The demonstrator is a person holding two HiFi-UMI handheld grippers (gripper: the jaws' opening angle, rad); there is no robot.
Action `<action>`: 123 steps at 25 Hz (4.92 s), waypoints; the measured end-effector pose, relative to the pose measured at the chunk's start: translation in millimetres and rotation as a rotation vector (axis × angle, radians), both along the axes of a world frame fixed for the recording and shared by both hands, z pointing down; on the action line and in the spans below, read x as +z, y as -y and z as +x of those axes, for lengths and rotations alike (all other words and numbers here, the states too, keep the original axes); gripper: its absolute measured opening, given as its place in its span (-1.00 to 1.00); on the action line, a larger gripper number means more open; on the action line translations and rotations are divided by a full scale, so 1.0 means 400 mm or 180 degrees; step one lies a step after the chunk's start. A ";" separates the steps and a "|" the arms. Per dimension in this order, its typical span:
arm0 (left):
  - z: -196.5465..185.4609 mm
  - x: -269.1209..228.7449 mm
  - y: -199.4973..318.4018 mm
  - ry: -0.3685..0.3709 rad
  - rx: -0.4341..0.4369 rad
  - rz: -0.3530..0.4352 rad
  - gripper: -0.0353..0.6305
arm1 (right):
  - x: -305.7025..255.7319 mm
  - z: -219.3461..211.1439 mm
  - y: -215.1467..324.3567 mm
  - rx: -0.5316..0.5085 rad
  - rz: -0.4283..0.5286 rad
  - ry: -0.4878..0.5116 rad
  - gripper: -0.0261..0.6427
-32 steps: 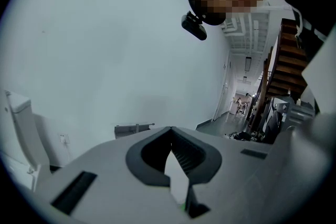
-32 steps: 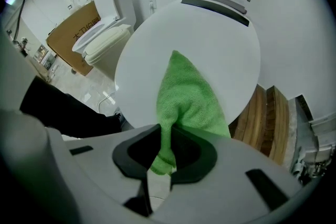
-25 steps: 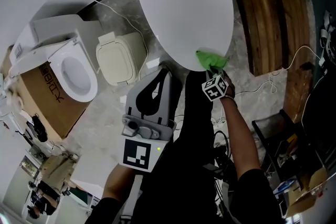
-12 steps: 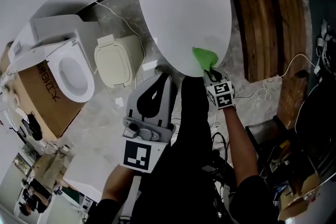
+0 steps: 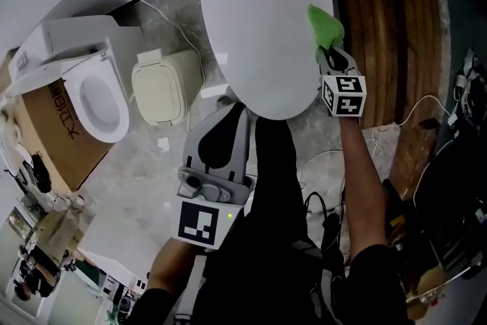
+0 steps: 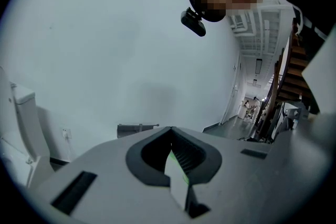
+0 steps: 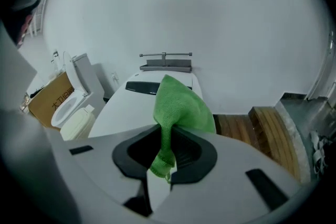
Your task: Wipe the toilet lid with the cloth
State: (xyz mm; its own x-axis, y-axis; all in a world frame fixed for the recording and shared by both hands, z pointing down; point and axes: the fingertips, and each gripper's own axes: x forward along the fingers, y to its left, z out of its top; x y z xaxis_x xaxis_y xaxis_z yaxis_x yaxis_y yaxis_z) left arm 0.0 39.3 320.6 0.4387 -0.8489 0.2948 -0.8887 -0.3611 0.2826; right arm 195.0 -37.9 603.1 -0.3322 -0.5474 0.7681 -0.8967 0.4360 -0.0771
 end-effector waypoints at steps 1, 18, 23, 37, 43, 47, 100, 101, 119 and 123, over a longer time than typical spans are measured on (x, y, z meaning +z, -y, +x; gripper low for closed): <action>0.005 0.003 0.006 0.0013 -0.0013 -0.0002 -0.90 | -0.001 0.000 0.039 -0.0044 0.0044 -0.0036 -0.72; 0.012 0.059 0.104 0.0031 -0.0420 -0.0113 -0.90 | 0.199 -0.039 0.278 -0.0981 -0.0197 -0.0737 -0.72; 0.013 0.065 0.111 0.0023 -0.0409 -0.0117 -0.90 | 0.226 -0.046 0.269 -0.1154 -0.0224 -0.0878 -0.72; -0.012 0.048 0.064 -0.0016 -0.0239 -0.0088 -0.90 | 0.253 -0.070 0.111 -0.1727 -0.0299 -0.1276 -0.72; -0.043 0.044 0.025 -0.0043 -0.0193 -0.0076 -0.90 | 0.274 -0.080 -0.032 -0.1883 -0.0410 -0.1370 -0.72; -0.058 0.039 -0.008 -0.0079 -0.0114 -0.0048 -0.90 | 0.290 -0.082 -0.142 -0.1803 -0.0531 -0.1352 -0.72; -0.185 0.007 -0.013 -0.0048 -0.0558 0.0078 -0.90 | 0.124 -0.123 0.088 0.0652 -0.0514 0.0379 -0.72; -0.188 0.011 -0.006 -0.0034 -0.0605 0.0077 -0.90 | 0.134 -0.129 0.116 0.0595 -0.0536 0.0333 -0.72; -0.223 0.062 0.051 -0.0066 -0.0937 -0.0034 -0.90 | 0.228 -0.278 0.198 -0.0757 -0.0571 -0.0605 -0.72; -0.218 0.055 0.039 -0.0064 -0.0859 -0.0012 -0.90 | 0.232 -0.332 0.157 -0.1398 -0.0525 -0.0830 -0.72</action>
State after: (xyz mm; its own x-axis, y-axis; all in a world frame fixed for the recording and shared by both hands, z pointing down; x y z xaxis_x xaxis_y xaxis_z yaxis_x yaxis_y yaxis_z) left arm -87.0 23.6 342.7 0.2025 -0.9349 0.2916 -0.9468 -0.1108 0.3021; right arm 62.2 -100.7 695.8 -0.2896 -0.2648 0.9198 -0.6310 0.7754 0.0245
